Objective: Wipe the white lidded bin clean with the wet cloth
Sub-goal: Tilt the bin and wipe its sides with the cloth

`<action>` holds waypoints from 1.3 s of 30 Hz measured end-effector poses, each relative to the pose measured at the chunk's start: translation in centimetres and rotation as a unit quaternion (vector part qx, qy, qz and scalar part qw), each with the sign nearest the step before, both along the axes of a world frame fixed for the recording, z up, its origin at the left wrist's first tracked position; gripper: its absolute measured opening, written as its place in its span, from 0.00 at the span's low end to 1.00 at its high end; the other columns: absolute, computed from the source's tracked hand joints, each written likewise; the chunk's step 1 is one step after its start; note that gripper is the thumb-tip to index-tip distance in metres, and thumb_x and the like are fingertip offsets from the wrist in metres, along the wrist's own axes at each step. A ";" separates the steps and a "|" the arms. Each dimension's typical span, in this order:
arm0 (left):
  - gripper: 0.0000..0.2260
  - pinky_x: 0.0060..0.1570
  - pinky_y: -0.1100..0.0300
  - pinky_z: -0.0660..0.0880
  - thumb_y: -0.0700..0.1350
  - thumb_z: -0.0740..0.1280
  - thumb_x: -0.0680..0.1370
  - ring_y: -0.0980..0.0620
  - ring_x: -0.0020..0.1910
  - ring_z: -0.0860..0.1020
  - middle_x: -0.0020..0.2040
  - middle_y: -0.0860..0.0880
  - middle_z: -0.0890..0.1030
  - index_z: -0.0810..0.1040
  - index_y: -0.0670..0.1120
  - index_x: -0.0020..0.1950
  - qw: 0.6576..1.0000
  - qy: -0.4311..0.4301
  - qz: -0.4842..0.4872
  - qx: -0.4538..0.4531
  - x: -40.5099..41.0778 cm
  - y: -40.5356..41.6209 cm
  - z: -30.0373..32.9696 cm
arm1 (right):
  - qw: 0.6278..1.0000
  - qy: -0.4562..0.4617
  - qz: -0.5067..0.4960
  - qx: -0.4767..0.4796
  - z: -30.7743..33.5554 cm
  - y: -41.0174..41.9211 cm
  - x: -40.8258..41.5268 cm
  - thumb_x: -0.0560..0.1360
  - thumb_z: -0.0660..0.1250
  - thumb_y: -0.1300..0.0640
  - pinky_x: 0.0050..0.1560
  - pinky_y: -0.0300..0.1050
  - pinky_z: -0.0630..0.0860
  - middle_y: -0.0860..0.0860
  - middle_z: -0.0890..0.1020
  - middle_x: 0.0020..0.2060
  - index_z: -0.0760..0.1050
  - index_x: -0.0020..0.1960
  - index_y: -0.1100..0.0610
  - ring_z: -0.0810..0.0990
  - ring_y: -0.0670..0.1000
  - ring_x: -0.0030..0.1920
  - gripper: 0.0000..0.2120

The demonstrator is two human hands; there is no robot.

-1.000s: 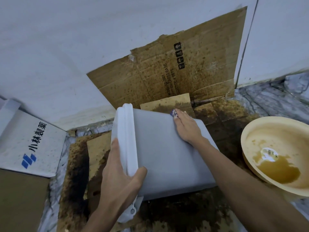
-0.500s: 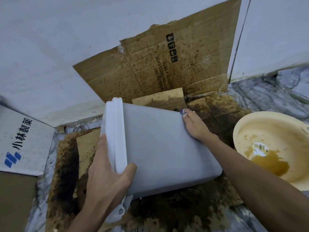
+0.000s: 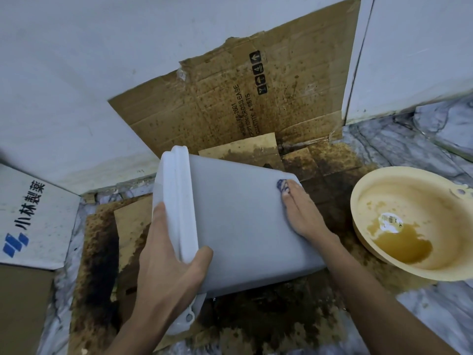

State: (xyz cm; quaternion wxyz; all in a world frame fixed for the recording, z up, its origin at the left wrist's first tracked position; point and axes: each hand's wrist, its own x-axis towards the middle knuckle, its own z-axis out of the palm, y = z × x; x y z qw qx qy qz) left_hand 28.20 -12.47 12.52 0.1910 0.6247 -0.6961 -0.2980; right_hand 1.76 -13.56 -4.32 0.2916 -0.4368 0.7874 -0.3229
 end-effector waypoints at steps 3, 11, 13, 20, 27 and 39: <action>0.46 0.57 0.37 0.77 0.62 0.64 0.64 0.42 0.63 0.75 0.71 0.47 0.71 0.55 0.54 0.81 1.000 -0.011 -0.007 -0.005 -0.4 0.0 0.4 | 0.999 -0.018 0.001 -0.038 2.9 -1.9 3.3 0.84 0.50 0.53 0.74 0.45 0.54 0.53 0.66 0.75 0.64 0.75 0.57 0.63 0.53 0.75 0.22; 0.46 0.60 0.37 0.76 0.64 0.63 0.65 0.38 0.66 0.75 0.74 0.44 0.72 0.54 0.55 0.81 0.999 -0.031 -0.005 0.002 0.3 -0.1 0.2 | 0.984 0.020 0.130 -0.121 6.7 8.6 12.9 0.83 0.40 0.43 0.76 0.39 0.39 0.32 0.52 0.76 0.51 0.76 0.36 0.46 0.32 0.75 0.21; 0.46 0.60 0.36 0.76 0.63 0.62 0.65 0.38 0.67 0.74 0.75 0.45 0.71 0.52 0.56 0.82 1.000 -0.030 0.001 0.010 0.6 0.1 0.2 | 0.995 0.028 0.051 -0.081 3.9 9.3 9.9 0.82 0.40 0.42 0.78 0.43 0.45 0.33 0.55 0.75 0.53 0.75 0.35 0.51 0.35 0.76 0.21; 0.46 0.58 0.37 0.77 0.64 0.62 0.66 0.38 0.65 0.74 0.74 0.45 0.71 0.52 0.54 0.82 0.999 -0.036 0.002 0.013 0.7 -0.2 0.0 | 1.000 0.011 -0.008 0.020 1.0 3.8 2.3 0.85 0.46 0.48 0.76 0.48 0.48 0.48 0.59 0.79 0.55 0.79 0.51 0.52 0.50 0.79 0.24; 0.45 0.58 0.39 0.76 0.62 0.63 0.67 0.40 0.65 0.74 0.73 0.44 0.72 0.54 0.52 0.82 0.999 -0.051 0.005 0.019 0.8 -0.2 -0.2 | 0.994 0.048 0.071 -0.063 2.4 8.2 8.3 0.84 0.45 0.45 0.77 0.43 0.44 0.35 0.54 0.76 0.53 0.79 0.42 0.48 0.36 0.76 0.23; 0.45 0.59 0.44 0.74 0.72 0.72 0.58 0.39 0.62 0.74 0.61 0.49 0.73 0.70 0.52 0.70 0.992 -0.068 0.080 0.065 -0.5 -6.1 -0.3 | 0.991 -0.063 -0.111 0.030 -2.1 3.1 -1.1 0.83 0.46 0.41 0.70 0.53 0.66 0.50 0.72 0.71 0.65 0.74 0.51 0.70 0.53 0.71 0.25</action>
